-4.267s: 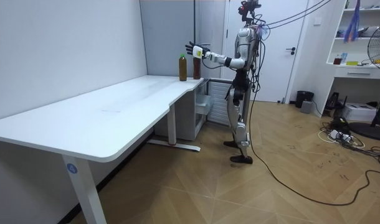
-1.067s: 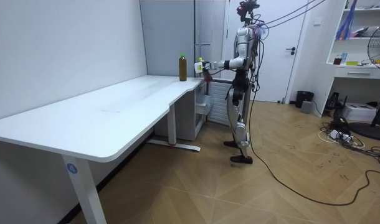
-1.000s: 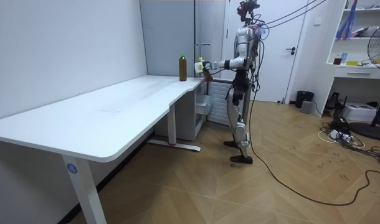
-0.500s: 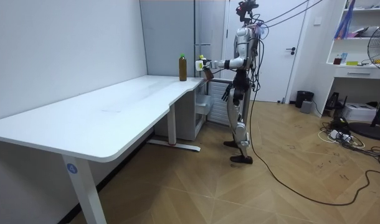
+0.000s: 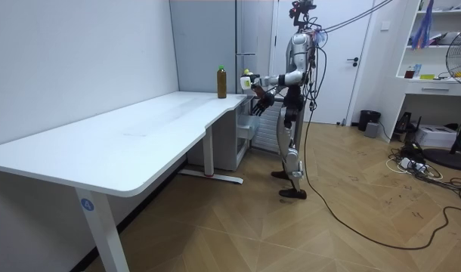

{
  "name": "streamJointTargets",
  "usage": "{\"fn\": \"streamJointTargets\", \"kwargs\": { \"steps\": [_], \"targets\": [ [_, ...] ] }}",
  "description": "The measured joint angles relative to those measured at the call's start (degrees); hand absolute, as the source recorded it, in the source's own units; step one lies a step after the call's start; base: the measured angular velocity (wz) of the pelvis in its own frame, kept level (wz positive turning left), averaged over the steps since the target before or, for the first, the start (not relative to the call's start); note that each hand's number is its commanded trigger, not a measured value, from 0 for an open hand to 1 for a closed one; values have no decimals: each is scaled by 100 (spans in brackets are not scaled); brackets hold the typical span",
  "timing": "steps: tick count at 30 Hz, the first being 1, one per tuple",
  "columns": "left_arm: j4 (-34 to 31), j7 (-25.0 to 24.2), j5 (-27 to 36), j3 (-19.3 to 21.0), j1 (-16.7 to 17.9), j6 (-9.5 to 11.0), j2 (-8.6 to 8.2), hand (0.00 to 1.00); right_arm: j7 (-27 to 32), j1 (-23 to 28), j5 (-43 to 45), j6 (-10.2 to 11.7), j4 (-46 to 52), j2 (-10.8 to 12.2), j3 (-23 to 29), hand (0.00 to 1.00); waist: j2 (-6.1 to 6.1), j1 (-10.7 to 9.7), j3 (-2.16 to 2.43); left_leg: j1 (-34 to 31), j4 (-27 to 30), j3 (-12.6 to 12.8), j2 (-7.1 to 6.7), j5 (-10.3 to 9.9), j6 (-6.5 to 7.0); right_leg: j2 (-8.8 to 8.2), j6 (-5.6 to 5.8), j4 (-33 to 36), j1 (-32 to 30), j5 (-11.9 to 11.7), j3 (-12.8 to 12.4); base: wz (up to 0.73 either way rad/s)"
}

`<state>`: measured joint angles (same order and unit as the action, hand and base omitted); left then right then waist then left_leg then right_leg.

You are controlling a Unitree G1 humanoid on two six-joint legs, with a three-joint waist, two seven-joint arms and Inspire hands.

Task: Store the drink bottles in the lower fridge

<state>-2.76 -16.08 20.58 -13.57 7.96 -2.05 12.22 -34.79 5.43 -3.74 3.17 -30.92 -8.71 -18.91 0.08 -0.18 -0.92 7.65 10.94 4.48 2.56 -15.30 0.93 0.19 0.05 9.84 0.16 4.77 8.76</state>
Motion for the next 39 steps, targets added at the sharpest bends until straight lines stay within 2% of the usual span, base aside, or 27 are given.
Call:
{"fn": "streamJointTargets", "kwargs": {
  "steps": [6,10,15,18,22,23,24,25,26,31,34,39],
  "targets": [
    [98,-1,5,-174,181,73,7,100,-543,12,-140,-3,217,-47,-170,0,-92,123,-23,-15,28,-1,-3,-1,2,-7,1,31,-12,1,8,0],
    [229,-1,6,-346,192,131,4,100,-911,11,-280,-4,380,-72,-245,0,-94,220,-28,-3,-19,-11,-8,-3,3,-15,1,65,-11,1,22,1],
    [227,-5,5,-361,306,217,15,100,-1072,28,-413,-49,548,-120,-292,0,-67,232,-38,-15,-22,-26,-8,-3,3,-15,1,67,-18,1,37,0],
    [227,-38,6,-412,317,238,18,100,-1091,30,-706,-184,711,-232,-423,0,-45,237,-20,-87,-10,-71,-14,-2,3,-25,1,78,-78,1,63,2],
    [234,-38,-10,-455,336,252,30,100,-1192,39,-800,-261,731,-232,-408,0,-18,219,-1,-104,44,-140,-14,3,2,-30,7,97,-86,5,86,3],
    [237,-38,-8,-454,341,256,30,100,-1202,38,-801,-262,731,-225,-407,14,-20,220,0,-103,47,-140,-14,3,2,-31,9,97,-85,6,84,0],
    [247,-38,-4,-455,351,259,30,100,-1215,38,-801,-265,731,-223,-406,53,-23,221,2,-102,47,-140,-17,3,2,-36,9,97,-84,7,84,0],
    [272,-38,-3,-465,356,260,30,100,-1218,38,-801,-279,731,-219,-410,73,-30,220,5,-102,47,-140,-23,5,4,-42,13,96,-82,9,83,0],
    [292,-38,-2,-465,365,259,30,100,-1221,40,-806,-304,731,-206,-411,100,-40,215,10,-98,47,-144,-29,6,7,-51,16,96,-75,11,78,0],
    [506,-47,19,-499,367,345,15,100,-1222,41,-1018,-450,730,-201,-451,100,-111,223,5,-38,40,-144,-35,12,18,-80,32,99,1,21,74,2],
    [507,-46,18,-521,368,414,27,100,-1211,41,-1132,-452,730,-199,-459,100,-147,241,-7,-45,33,-145,-44,9,23,-86,32,111,1,20,81,0],
    [507,-46,16,-547,366,522,25,100,-1197,39,-1250,-452,730,-200,-491,100,-117,240,-24,-38,34,-150,-64,9,22,-81,31,131,-1,20,85,0]
  ]
}}
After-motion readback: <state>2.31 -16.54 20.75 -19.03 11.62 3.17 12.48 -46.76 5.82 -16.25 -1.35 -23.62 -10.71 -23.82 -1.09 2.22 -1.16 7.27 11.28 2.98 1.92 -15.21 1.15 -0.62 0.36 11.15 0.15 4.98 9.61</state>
